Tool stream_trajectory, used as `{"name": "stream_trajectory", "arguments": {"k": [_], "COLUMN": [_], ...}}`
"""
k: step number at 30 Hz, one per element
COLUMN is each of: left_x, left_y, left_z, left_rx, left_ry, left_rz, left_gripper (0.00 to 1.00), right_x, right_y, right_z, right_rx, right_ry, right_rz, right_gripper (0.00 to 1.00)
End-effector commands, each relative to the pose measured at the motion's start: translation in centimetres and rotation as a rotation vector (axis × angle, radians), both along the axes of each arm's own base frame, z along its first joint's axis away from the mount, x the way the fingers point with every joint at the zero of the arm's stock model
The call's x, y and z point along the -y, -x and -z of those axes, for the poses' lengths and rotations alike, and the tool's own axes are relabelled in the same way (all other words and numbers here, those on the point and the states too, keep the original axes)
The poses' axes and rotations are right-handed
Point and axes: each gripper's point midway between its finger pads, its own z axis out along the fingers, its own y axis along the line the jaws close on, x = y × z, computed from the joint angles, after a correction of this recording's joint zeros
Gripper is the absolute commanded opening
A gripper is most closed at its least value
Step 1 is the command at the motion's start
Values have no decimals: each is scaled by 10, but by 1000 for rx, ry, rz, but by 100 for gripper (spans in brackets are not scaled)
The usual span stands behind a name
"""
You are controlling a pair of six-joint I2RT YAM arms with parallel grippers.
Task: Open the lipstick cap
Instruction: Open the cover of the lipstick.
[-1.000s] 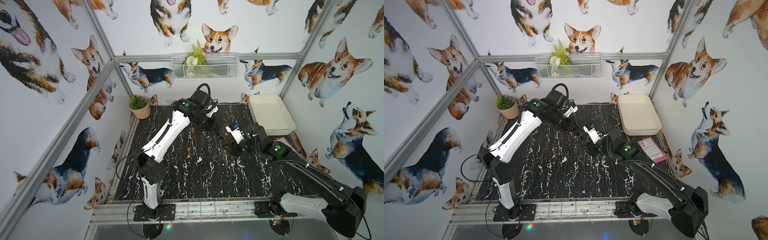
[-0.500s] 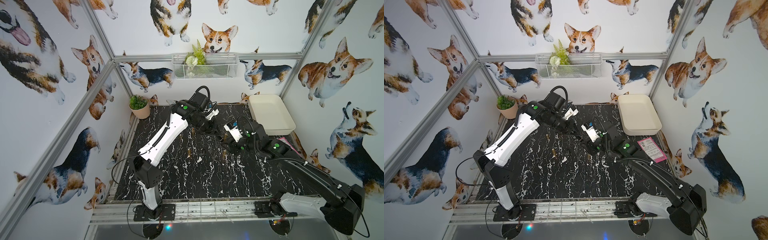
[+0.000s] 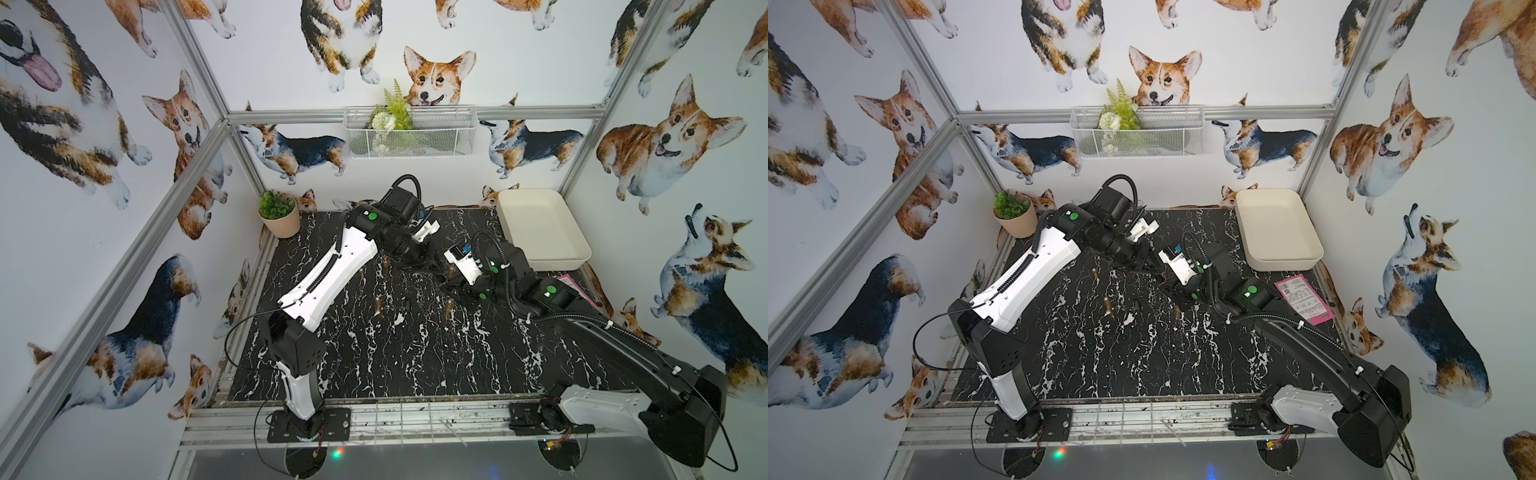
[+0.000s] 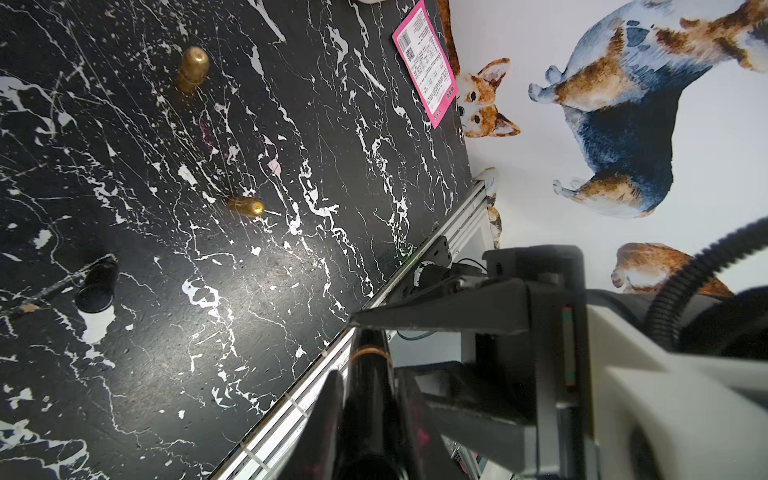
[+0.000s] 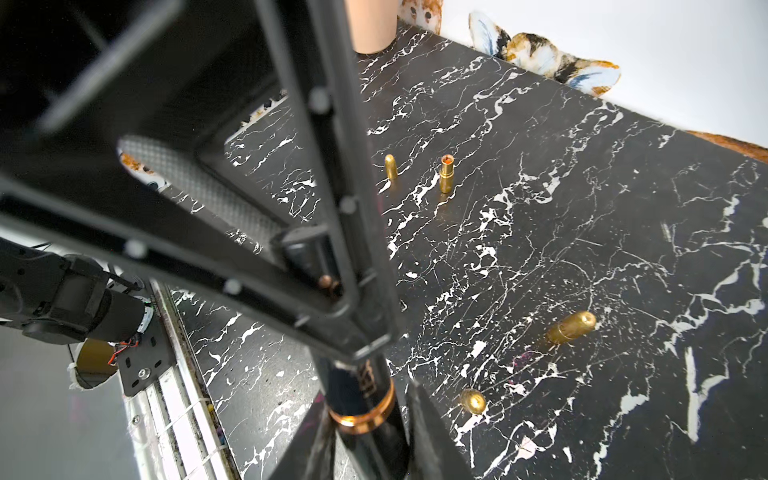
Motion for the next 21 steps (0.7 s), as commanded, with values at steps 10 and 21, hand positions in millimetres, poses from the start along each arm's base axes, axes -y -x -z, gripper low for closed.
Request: {"name": "stream_trajectory", "arguments": {"k": [10, 21], "left_x": [3, -5], "left_y": [-7, -23], "left_z": [-3, -7], "left_rx": [0, 34], "left_ry": [15, 2], "left_rz": [5, -38], "left_gripper": [0, 0], "right_x": [0, 3], "right_y": [5, 13], "right_z": [-4, 3], "right_rx": [8, -25], "right_ry": [-9, -3], "right_rz": [-20, -25], "right_gripper": [19, 7]}}
